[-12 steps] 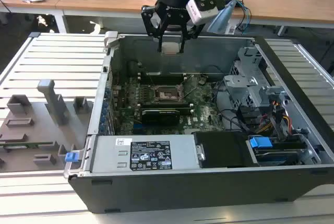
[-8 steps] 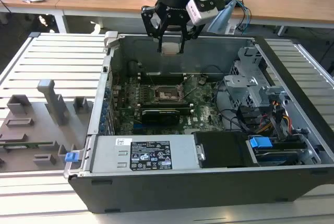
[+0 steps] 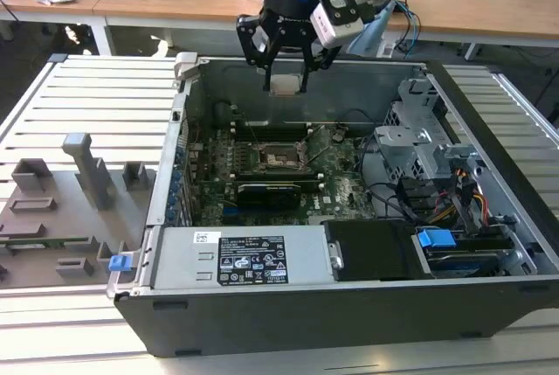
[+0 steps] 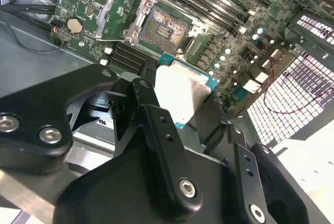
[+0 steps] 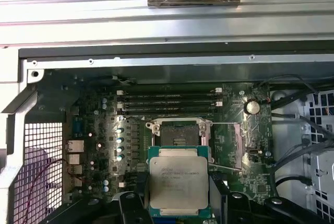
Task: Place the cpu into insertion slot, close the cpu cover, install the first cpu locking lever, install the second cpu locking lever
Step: 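Place the cpu into insertion slot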
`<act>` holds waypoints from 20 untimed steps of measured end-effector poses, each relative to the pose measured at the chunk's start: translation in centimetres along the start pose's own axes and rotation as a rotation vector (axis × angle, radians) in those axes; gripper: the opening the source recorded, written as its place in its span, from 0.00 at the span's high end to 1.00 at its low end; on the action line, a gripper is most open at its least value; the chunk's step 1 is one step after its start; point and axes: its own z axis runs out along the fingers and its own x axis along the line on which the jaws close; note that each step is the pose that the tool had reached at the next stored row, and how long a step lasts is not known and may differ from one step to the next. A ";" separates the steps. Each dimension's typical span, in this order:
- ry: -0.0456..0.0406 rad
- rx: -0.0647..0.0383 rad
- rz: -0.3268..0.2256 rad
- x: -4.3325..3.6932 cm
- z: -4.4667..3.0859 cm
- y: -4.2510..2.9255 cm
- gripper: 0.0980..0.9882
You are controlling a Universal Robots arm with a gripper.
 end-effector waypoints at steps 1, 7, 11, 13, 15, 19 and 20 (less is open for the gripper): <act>0.0000 0.000 0.000 0.00 0.06 -0.01 0.50; 0.0000 0.000 0.000 -0.01 0.66 -0.06 0.50; 0.0000 0.000 0.000 -0.02 0.87 -0.08 0.50; 0.0000 0.000 0.000 -0.02 1.08 -0.10 0.50; -0.0001 0.000 0.001 -0.03 1.41 -0.12 0.50; 0.0000 0.000 0.001 -0.04 1.96 -0.18 0.50; 0.0000 0.000 0.001 -0.04 2.04 -0.18 0.50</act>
